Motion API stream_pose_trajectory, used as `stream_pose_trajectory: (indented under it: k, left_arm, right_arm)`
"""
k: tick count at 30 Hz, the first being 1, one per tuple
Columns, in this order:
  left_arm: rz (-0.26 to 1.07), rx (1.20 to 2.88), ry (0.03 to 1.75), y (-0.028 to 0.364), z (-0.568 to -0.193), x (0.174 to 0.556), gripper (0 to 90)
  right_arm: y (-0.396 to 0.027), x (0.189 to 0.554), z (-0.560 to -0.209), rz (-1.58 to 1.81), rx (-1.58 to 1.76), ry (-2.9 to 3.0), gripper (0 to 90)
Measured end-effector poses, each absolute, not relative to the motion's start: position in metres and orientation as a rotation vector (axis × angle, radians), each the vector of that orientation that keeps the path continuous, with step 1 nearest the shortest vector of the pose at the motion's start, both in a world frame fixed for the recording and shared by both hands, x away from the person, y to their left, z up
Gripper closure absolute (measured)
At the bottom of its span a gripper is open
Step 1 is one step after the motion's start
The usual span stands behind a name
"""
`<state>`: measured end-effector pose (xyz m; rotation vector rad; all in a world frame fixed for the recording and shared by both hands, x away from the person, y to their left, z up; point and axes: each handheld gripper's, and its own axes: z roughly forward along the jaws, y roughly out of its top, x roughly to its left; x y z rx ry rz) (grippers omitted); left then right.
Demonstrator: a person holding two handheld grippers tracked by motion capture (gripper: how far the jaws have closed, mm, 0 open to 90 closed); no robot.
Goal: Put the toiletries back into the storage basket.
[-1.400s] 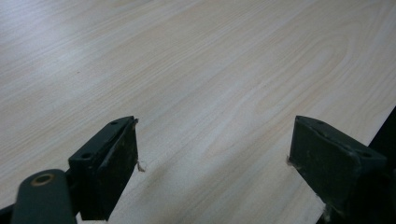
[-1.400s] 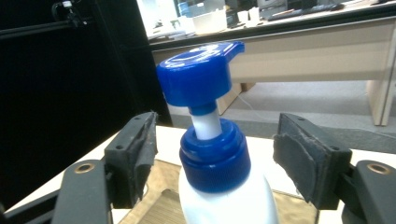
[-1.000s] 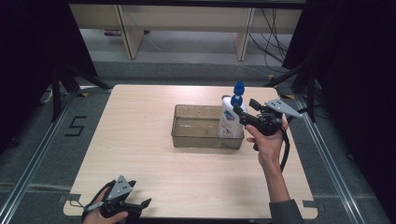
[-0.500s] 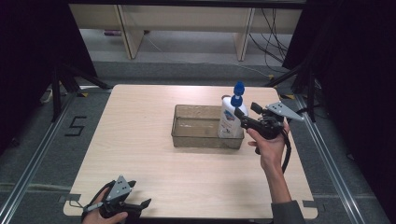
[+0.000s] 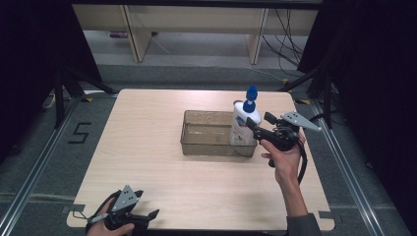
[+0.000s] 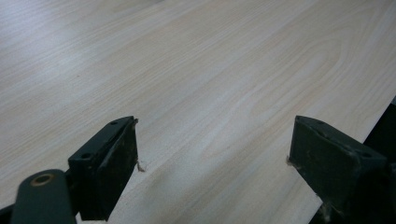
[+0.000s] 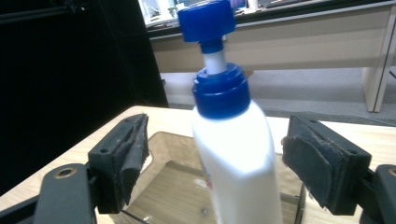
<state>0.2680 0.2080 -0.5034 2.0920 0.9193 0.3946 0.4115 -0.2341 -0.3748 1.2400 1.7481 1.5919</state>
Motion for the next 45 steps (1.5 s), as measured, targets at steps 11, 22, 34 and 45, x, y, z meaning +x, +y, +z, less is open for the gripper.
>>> stream_pose_trajectory:
  k: [11, 22, 34, 45]
  left_arm:
    - [0.403, 2.106, 0.912, 0.209, -0.503, 0.268, 14.8]
    - [0.402, 2.106, 0.912, 0.209, -0.503, 0.268, 14.8]
    - [0.400, 2.099, 0.915, 0.208, -0.503, 0.268, 14.8]
    - [0.402, 2.104, 0.914, 0.209, -0.503, 0.268, 14.8]
  right_arm:
    - [-0.232, 0.398, -0.374, 1.590, 1.236, 1.751, 20.2]
    - [-0.231, 0.392, -0.379, 1.614, 1.235, 1.758, 18.9]
    - [-0.231, 0.386, -0.384, 1.569, 1.252, 1.783, 18.2]
    - [-0.231, 0.381, -0.392, 1.567, 1.245, 1.791, 16.9]
